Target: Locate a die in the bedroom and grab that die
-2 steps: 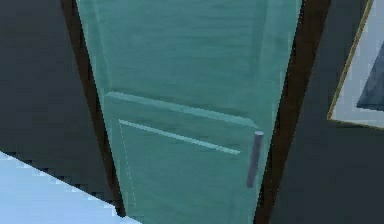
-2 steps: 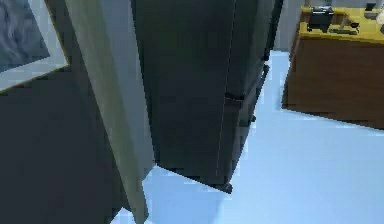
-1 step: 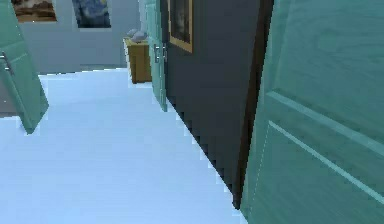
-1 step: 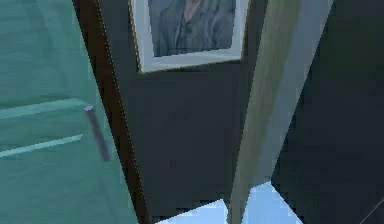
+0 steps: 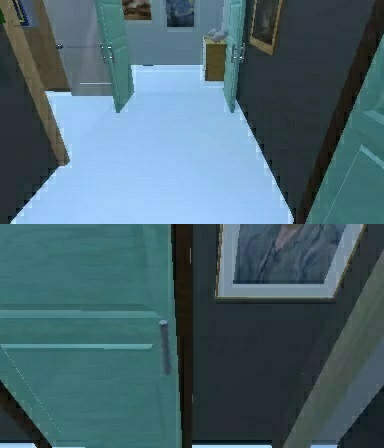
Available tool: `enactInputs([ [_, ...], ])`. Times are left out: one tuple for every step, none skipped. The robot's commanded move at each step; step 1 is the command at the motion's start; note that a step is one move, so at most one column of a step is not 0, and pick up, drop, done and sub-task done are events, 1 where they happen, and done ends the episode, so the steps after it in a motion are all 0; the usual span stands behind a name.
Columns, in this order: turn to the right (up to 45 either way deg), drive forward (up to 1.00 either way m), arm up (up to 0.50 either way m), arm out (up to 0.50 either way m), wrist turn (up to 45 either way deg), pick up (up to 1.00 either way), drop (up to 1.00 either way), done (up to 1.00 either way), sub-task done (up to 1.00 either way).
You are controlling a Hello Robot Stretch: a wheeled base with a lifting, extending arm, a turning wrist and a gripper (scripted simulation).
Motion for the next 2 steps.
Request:
enactInputs([
  [0.0, 1.0, 0.0, 0.0, 0.0, 0.0, 0.0, 0.0, 0.0],
  [0.0, 1.0, 0.0, 0.0, 0.0, 0.0, 0.0, 0.0, 0.0],
])
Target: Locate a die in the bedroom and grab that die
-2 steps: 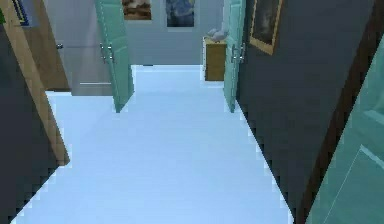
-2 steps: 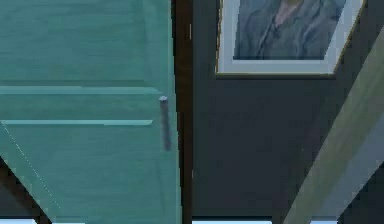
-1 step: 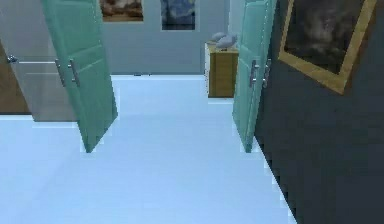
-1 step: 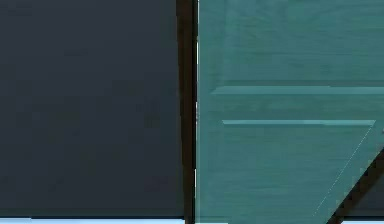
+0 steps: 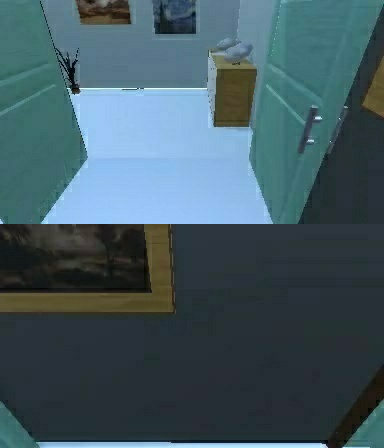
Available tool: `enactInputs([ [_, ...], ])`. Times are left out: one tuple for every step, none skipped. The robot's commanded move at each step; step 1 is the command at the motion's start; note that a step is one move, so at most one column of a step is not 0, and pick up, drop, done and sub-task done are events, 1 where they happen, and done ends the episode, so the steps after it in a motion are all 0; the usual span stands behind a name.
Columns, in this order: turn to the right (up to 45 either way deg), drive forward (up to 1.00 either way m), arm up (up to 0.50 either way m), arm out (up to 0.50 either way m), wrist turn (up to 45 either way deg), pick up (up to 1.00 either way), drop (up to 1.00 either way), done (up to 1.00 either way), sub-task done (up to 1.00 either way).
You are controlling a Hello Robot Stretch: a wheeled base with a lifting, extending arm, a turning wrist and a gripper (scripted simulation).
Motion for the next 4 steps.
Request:
enactInputs([
  [0.0, 1.0, 0.0, 0.0, 0.0, 0.0, 0.0, 0.0, 0.0],
  [-3.0, 0.0, 0.0, 0.0, 0.0, 0.0, 0.0, 0.0, 0.0],
  [0.0, 0.9, 0.0, 0.0, 0.0, 0.0, 0.0, 0.0, 0.0],
  [-39.0, 0.0, 0.0, 0.0, 0.0, 0.0, 0.0, 0.0, 0.0],
])
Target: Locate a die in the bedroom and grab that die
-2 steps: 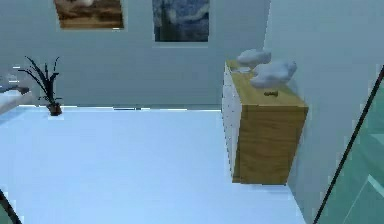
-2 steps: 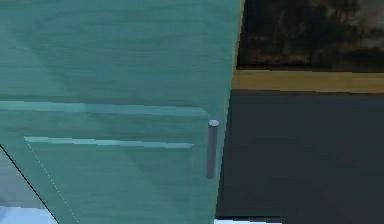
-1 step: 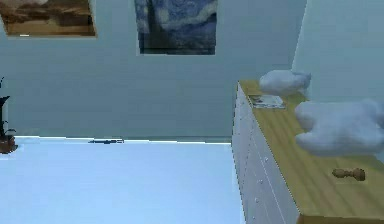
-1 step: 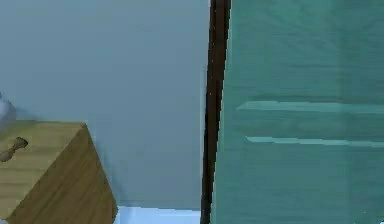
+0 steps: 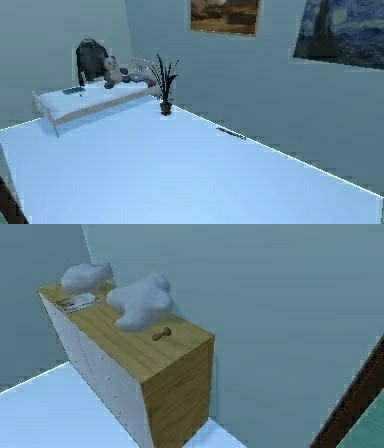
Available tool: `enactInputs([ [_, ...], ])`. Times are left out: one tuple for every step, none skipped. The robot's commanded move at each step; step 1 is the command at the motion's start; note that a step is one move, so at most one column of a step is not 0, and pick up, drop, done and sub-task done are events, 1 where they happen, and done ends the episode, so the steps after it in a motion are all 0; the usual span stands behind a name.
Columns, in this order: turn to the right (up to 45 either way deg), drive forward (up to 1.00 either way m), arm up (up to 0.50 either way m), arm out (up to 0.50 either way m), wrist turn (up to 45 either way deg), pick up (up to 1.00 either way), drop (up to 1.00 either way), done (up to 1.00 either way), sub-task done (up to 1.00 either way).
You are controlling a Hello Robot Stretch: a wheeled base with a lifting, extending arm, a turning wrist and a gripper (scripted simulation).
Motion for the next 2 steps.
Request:
enactInputs([
  [-3.0, 0.0, 0.0, 0.0, 0.0, 0.0, 0.0, 0.0, 0.0],
  [45.0, 0.0, 0.0, 0.0, 0.0, 0.0, 0.0, 0.0, 0.0],
])
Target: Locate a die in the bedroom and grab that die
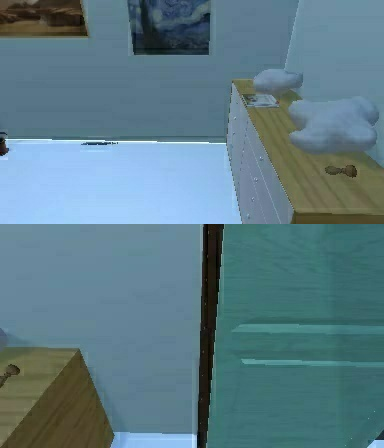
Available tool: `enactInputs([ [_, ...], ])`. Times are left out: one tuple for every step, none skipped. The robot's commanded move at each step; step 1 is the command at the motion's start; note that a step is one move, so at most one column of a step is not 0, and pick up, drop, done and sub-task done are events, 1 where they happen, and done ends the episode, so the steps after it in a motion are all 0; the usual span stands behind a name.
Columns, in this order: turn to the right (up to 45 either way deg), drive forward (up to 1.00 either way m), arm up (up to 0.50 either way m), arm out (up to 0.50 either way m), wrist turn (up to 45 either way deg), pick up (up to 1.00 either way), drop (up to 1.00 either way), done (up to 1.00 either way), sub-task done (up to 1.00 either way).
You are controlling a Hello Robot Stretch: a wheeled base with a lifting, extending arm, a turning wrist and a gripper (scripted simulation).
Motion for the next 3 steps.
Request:
enactInputs([
  [27.0, 0.0, 0.0, 0.0, 0.0, 0.0, 0.0, 0.0, 0.0],
  [0.0, 0.4, 0.0, 0.0, 0.0, 0.0, 0.0, 0.0, 0.0],
  [-45.0, 0.0, 0.0, 0.0, 0.0, 0.0, 0.0, 0.0, 0.0],
])
